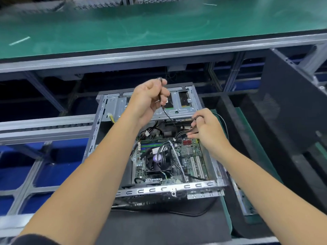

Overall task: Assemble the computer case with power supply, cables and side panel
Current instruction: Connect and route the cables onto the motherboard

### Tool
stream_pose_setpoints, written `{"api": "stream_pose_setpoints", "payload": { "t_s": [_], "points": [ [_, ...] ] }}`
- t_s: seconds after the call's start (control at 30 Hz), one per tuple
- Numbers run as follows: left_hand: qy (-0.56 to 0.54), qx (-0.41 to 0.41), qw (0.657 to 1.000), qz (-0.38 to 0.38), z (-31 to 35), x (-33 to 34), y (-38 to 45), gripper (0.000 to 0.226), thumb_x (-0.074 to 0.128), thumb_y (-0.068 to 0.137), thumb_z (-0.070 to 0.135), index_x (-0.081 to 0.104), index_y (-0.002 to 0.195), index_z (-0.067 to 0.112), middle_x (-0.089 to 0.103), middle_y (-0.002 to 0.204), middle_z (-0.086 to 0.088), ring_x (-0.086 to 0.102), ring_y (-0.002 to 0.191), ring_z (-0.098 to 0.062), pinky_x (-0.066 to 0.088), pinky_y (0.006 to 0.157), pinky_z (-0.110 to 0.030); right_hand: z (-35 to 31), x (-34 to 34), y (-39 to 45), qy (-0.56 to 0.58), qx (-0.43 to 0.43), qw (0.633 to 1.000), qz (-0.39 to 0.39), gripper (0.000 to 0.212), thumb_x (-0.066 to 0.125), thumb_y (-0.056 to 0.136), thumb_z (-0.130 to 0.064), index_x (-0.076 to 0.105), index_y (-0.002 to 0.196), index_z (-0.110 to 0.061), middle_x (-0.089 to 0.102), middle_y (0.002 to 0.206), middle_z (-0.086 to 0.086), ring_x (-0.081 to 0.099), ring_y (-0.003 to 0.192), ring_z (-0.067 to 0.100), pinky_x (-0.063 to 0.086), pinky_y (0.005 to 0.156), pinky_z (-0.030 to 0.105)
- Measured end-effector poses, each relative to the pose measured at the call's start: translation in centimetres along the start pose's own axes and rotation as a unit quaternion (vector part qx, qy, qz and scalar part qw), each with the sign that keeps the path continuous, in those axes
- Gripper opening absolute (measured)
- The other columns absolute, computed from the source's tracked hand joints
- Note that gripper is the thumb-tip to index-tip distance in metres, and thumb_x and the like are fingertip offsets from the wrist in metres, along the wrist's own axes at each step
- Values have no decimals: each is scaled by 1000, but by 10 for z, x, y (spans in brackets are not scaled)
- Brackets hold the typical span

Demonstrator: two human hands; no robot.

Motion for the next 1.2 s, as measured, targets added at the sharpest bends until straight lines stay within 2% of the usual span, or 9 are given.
{"api": "stream_pose_setpoints", "payload": {
  "t_s": [0.1,0.23,0.43,0.53,0.63,0.87,1.0,1.1,1.2],
  "points": [
    [-4,5,1000,-2,11,10,2,18,47,101,18,62,95,10,63,66,2,52,52,-7,46,52,-17,-1,-7,-2,8,-33,999,26,28,27,107,-8,51,98,-21,53,90,1,63,55,8,58,69,37],
    [-24,22,999,22,28,21,3,18,47,102,18,60,94,8,60,64,2,50,51,-7,44,50,-17,-1,-17,0,35,-55,996,61,31,27,107,-7,49,94,-24,54,90,2,62,52,7,55,58,25],
    [-27,30,999,11,40,37,3,17,45,102,17,57,94,7,60,63,4,49,53,-6,42,50,-15,-3,-12,-2,39,-53,997,26,30,28,107,-8,48,95,-27,57,90,2,62,57,8,56,67,33],
    [-18,19,1000,5,36,40,2,16,46,102,17,57,94,8,60,63,3,49,53,-6,40,48,-14,-5,-5,-5,34,-54,998,-27,23,34,107,-11,49,95,-23,58,94,5,63,66,11,56,73,34],
    [-22,7,1000,1,30,38,2,15,47,101,17,56,96,7,60,64,3,49,52,-6,40,47,-14,-7,1,-5,24,-50,998,-41,17,41,106,-13,51,92,-18,57,92,4,61,75,17,55,80,40],
    [-44,-29,999,-6,7,30,2,16,48,101,19,56,97,6,62,65,2,52,53,-5,42,48,-14,-2,4,-3,-8,-26,999,-30,23,38,102,2,49,111,-16,62,87,5,65,61,12,59,73,36],
    [-62,-55,997,-5,-8,29,-2,17,48,101,20,57,97,6,64,66,2,54,55,-6,44,50,-14,-3,7,-4,-45,-48,997,-43,33,36,97,7,54,95,-21,62,84,4,61,65,15,56,71,34],
    [-90,-69,994,-1,-13,30,-4,16,48,101,19,55,98,5,65,67,0,56,56,-6,47,52,-14,-5,12,-4,-50,-49,993,-91,34,47,94,4,58,96,-28,58,84,1,55,71,16,50,72,38],
    [-90,-63,994,-16,-13,39,-6,15,49,100,17,55,98,4,67,70,-2,58,58,-8,51,57,-16,-13,20,-7,-57,-58,977,-197,10,60,97,-23,60,104,-31,53,85,0,52,76,12,44,73,31]
  ]
}}
Point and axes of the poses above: each hand's wrist, its own y-axis towards the middle knuckle, its own x-axis out of the palm, z = x × y, the point moved 3 cm from there along y, towards the middle knuckle
